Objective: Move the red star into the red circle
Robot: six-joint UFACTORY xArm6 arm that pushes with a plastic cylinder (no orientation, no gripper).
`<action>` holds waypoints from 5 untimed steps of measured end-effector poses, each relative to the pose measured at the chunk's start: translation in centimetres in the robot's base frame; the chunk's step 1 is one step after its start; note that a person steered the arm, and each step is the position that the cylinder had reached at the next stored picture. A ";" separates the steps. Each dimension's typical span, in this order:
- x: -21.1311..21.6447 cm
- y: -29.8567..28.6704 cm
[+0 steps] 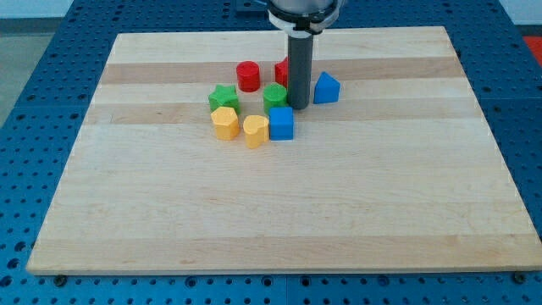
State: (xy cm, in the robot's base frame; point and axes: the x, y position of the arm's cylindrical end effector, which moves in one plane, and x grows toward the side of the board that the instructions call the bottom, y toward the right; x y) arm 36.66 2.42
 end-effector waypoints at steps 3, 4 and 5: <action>-2.2 0.5; -3.3 1.9; -4.6 2.3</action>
State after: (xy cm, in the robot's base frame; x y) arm 32.03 4.67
